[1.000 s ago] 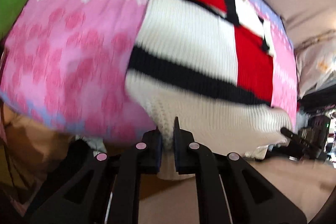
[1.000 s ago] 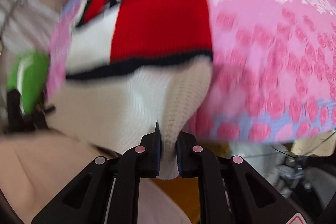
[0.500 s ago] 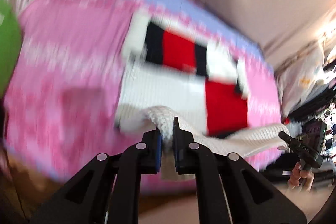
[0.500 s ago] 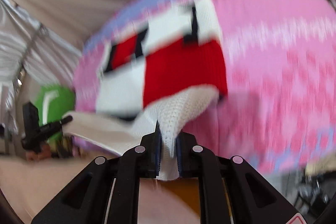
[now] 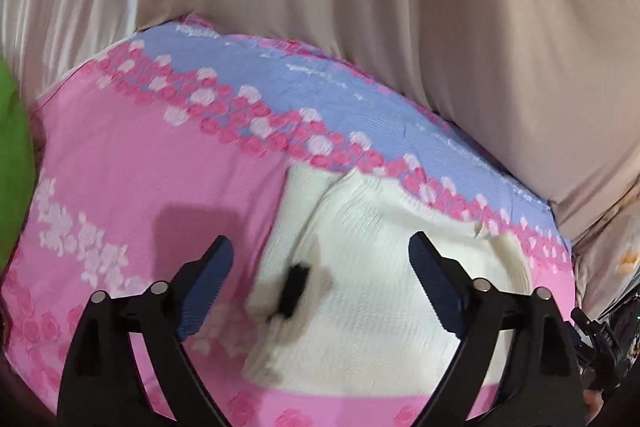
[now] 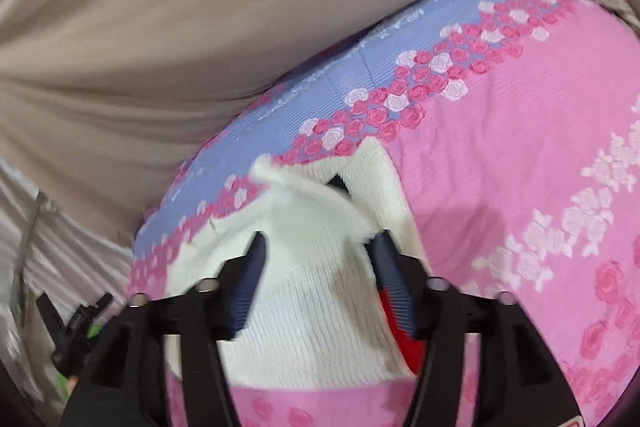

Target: Fold small clothes

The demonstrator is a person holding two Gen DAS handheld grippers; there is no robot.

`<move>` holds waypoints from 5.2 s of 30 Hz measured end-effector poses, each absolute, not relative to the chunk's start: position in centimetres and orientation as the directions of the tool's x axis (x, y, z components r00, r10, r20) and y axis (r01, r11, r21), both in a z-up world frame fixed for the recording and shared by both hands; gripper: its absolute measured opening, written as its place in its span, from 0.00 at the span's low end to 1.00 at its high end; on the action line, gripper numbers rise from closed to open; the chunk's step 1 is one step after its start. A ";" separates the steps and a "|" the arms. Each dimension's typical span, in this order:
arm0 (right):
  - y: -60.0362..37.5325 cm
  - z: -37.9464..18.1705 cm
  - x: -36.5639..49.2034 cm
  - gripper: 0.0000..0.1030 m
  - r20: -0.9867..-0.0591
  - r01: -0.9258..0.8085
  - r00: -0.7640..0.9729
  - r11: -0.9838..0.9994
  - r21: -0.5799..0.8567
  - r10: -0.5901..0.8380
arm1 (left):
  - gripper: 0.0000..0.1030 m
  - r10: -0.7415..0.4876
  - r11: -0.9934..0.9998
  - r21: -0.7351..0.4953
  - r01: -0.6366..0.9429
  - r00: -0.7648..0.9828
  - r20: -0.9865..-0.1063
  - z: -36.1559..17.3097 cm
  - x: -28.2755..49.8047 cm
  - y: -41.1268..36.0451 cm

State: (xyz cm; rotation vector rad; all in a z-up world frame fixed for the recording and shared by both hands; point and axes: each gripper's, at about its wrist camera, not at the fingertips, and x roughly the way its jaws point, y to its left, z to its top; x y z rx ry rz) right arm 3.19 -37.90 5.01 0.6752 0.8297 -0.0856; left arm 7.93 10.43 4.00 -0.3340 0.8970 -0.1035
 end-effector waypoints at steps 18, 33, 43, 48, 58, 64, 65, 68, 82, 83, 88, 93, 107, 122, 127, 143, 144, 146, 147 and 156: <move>-35.9 -2.4 15.8 0.65 -0.864 0.294 0.496 0.920 0.259 0.085 | 0.27 -0.158 0.983 -0.183 -0.012 0.451 -0.879 -4.8 20.5 3.3; -28.6 9.4 -4.8 0.07 -0.846 -0.207 0.322 0.903 0.376 0.426 | 0.05 -0.362 0.929 -0.365 0.063 0.362 -0.859 5.1 2.2 11.0; -40.2 3.5 11.3 0.08 -0.747 0.194 0.615 0.871 0.452 0.251 | 0.05 -0.165 0.983 -0.183 0.002 0.434 -0.885 -1.9 20.6 6.0; -39.7 -3.0 14.3 0.14 -0.829 0.357 0.513 0.824 0.441 0.222 | 0.11 -0.154 0.982 -0.186 -0.031 0.438 -0.886 -4.1 20.8 5.2; -38.1 -2.5 12.6 0.46 -0.825 0.381 0.546 0.835 0.397 0.143 | 0.56 -0.155 0.976 -0.206 -0.064 0.455 -0.877 -3.2 18.8 4.5; -36.5 -1.4 16.0 0.08 -0.815 0.323 0.543 0.846 0.425 0.202 | 0.06 -0.167 0.975 -0.215 -0.051 0.465 -0.869 -3.0 20.0 4.0; -36.5 -0.2 15.5 0.08 -0.781 0.308 0.590 0.838 0.451 0.203 | 0.06 -0.158 0.975 -0.215 -0.061 0.492 -0.856 -2.1 19.8 4.4; -37.7 2.1 14.2 0.07 -0.740 0.302 0.660 0.854 0.424 0.134 | 0.06 -0.111 0.982 -0.168 -0.086 0.457 -0.882 -3.0 20.9 5.1; -40.4 -0.6 12.5 0.32 -0.806 0.411 0.576 0.806 0.426 0.132 | 0.75 -0.147 0.961 -0.241 -0.136 0.490 -0.859 -1.6 17.7 8.4; -40.3 0.0 11.3 0.41 -0.797 0.408 0.590 0.806 0.429 0.126 | 0.77 -0.158 0.954 -0.264 -0.142 0.512 -0.845 -1.2 16.0 9.4; -39.7 -0.2 2.3 0.58 -0.830 0.436 0.543 0.801 0.411 0.130 | 0.81 -0.168 0.931 -0.296 -0.212 0.473 -0.865 -3.1 7.2 12.2; -36.9 -5.1 -2.4 0.59 -0.864 0.491 0.453 0.747 0.448 0.221 | 0.81 -0.212 0.886 -0.356 -0.297 0.424 -0.881 -6.3 4.0 11.0; -37.3 -0.1 -3.3 0.08 -0.791 0.439 0.553 0.716 0.543 0.261 | 0.14 -0.349 0.872 -0.426 -0.244 0.300 -0.888 -2.6 1.6 11.9; -37.4 3.3 -10.2 0.63 -0.900 0.381 0.434 0.898 0.222 0.039 | 0.65 -0.203 0.963 -0.257 -0.084 0.402 -0.893 0.4 -1.2 12.9; -35.1 1.0 -0.6 0.64 -0.884 0.252 0.459 0.941 0.225 0.088 | 0.70 -0.241 0.963 -0.268 -0.029 0.350 -0.905 -3.5 5.9 7.5; -36.2 5.9 -1.1 0.06 -0.750 0.254 0.650 0.896 0.365 0.122 | 0.05 -0.251 0.950 -0.306 -0.067 0.424 -0.870 -0.4 6.4 8.4; -36.8 4.1 -0.3 0.06 -0.781 0.285 0.615 0.894 0.345 0.105 | 0.04 -0.234 0.954 -0.289 -0.086 0.393 -0.889 -1.8 7.1 8.4; -38.4 0.5 1.1 0.06 -0.813 0.377 0.560 0.825 0.420 0.158 | 0.04 -0.236 0.950 -0.293 -0.109 0.367 -0.900 -2.8 7.7 8.2; -38.6 0.7 1.2 0.06 -0.794 0.390 0.581 0.796 0.463 0.177 | 0.04 -0.211 0.962 -0.261 -0.078 0.392 -0.895 -2.3 7.3 7.6; -35.8 -1.8 1.7 0.21 -0.878 0.387 0.473 0.879 0.280 0.071 | 0.16 -0.149 0.975 -0.200 -0.096 0.386 -0.910 -3.4 6.3 7.4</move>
